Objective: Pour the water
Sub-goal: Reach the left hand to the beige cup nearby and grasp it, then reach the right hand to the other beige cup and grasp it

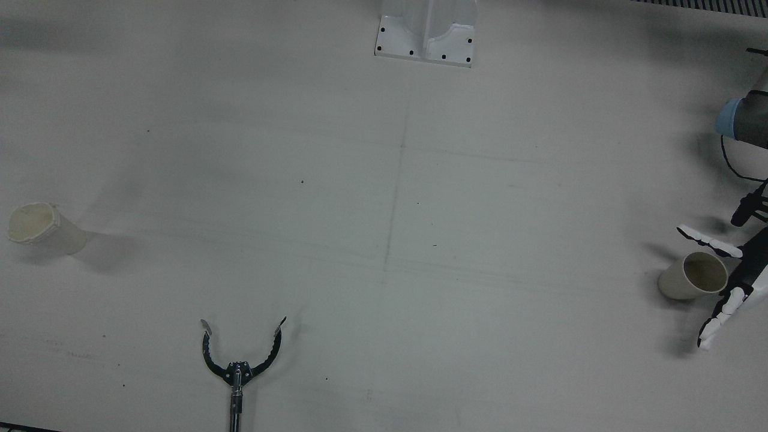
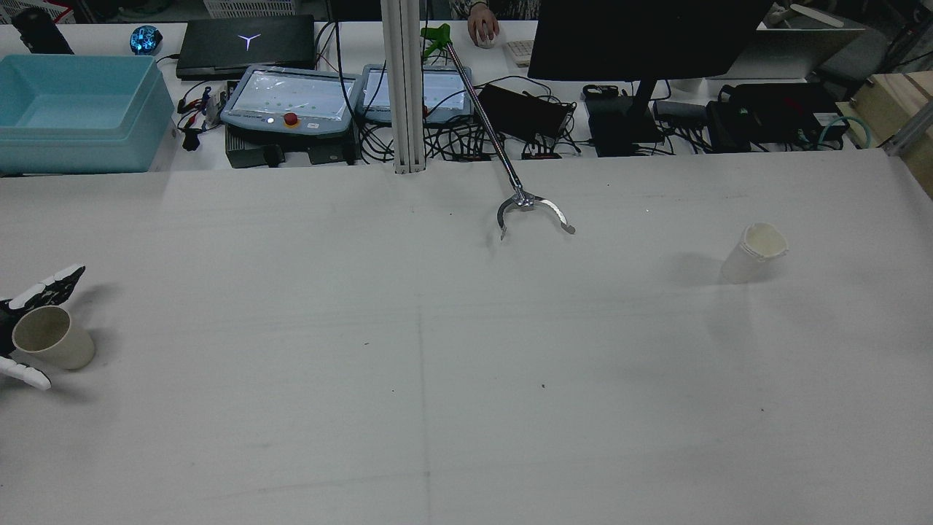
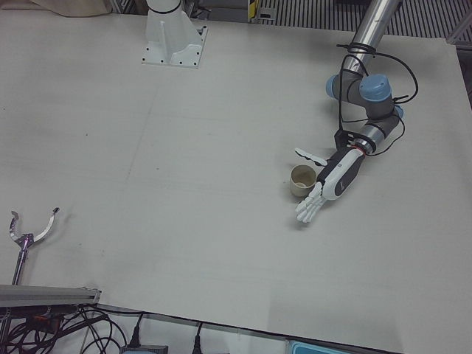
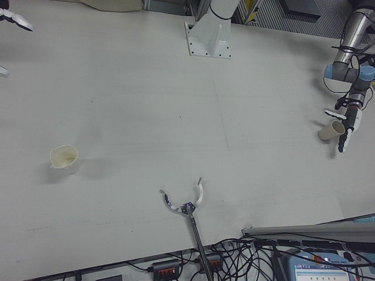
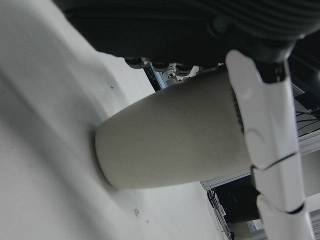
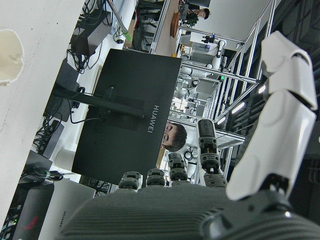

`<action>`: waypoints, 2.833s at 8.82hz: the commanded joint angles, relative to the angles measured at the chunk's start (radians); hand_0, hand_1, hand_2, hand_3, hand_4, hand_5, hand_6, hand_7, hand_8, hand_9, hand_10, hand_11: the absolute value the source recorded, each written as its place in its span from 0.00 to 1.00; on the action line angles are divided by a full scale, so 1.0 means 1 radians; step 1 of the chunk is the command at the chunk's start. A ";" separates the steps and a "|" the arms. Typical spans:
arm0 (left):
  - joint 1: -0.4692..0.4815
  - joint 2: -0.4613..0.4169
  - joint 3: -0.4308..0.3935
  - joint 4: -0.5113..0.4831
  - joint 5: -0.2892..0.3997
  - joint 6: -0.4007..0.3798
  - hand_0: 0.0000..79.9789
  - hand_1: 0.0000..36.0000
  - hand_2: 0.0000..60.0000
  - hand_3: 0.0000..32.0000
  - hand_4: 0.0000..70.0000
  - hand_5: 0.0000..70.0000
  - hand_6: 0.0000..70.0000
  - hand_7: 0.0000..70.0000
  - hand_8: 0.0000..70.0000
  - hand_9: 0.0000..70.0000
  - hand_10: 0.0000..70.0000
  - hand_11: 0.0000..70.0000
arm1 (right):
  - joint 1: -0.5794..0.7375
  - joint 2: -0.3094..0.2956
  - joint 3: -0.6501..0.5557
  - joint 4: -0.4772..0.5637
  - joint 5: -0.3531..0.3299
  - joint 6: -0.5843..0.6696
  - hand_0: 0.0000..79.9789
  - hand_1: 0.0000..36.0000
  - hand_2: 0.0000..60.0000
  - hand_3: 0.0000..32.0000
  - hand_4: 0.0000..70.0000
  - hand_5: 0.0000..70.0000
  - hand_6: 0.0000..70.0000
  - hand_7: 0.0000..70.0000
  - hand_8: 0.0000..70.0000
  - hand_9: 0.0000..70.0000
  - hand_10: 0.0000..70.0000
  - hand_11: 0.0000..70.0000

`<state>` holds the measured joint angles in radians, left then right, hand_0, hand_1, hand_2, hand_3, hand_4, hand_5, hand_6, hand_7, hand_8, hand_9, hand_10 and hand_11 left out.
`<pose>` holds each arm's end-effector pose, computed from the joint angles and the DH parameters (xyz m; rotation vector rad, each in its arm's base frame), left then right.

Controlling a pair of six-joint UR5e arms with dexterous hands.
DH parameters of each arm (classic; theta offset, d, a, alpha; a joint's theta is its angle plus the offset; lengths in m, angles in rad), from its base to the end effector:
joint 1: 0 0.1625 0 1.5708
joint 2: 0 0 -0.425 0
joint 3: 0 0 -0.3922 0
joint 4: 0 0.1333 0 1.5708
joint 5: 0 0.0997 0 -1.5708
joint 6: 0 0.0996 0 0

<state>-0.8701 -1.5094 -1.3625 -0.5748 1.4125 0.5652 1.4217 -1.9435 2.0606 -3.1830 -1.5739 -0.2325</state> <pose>0.1928 -0.4597 0.7567 -0.0206 2.1401 -1.3638 0.0808 -0.3576 0.6044 0.0858 -2.1290 1.9388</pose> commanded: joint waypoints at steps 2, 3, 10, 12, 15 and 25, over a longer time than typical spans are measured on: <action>-0.001 -0.015 0.002 0.013 -0.024 -0.016 0.70 0.61 0.06 0.00 0.02 0.34 0.00 0.06 0.00 0.00 0.00 0.00 | 0.002 0.000 -0.005 0.000 0.000 0.001 0.59 0.46 0.34 0.00 0.13 0.31 0.10 0.19 0.03 0.09 0.04 0.07; -0.001 -0.015 0.000 0.038 -0.038 -0.036 0.77 0.71 0.11 0.00 0.18 1.00 0.01 0.06 0.00 0.01 0.00 0.03 | 0.003 0.000 -0.010 0.000 0.002 0.002 0.59 0.46 0.34 0.00 0.14 0.31 0.09 0.19 0.03 0.09 0.04 0.08; -0.004 -0.012 -0.058 0.119 -0.041 -0.116 1.00 1.00 1.00 0.00 0.82 1.00 0.09 0.20 0.02 0.05 0.05 0.12 | 0.013 -0.002 -0.007 0.002 0.002 0.012 0.60 0.48 0.33 0.00 0.11 0.31 0.07 0.17 0.03 0.09 0.03 0.07; -0.007 -0.003 -0.134 0.177 -0.041 -0.165 0.90 1.00 1.00 0.00 0.88 1.00 0.09 0.21 0.02 0.05 0.06 0.13 | 0.042 -0.002 -0.004 0.008 0.002 0.028 0.60 0.48 0.33 0.00 0.10 0.31 0.08 0.17 0.03 0.09 0.03 0.07; -0.004 -0.005 -0.282 0.324 -0.041 -0.220 0.89 1.00 1.00 0.00 1.00 1.00 0.10 0.22 0.02 0.06 0.06 0.13 | 0.020 0.130 -0.445 0.247 -0.001 -0.010 0.61 0.55 0.40 0.00 0.11 0.31 0.10 0.18 0.04 0.09 0.05 0.09; -0.009 0.018 -0.337 0.375 -0.069 -0.266 0.90 1.00 1.00 0.00 0.87 1.00 0.08 0.20 0.01 0.05 0.06 0.12 | -0.218 0.383 -0.837 0.316 -0.002 -0.267 0.65 0.61 0.30 0.00 0.10 0.33 0.09 0.16 0.01 0.05 0.00 0.00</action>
<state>-0.8792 -1.5032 -1.7005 -0.1808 1.3636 0.3000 1.2254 -1.5653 1.2267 -2.8352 -1.5750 -0.4183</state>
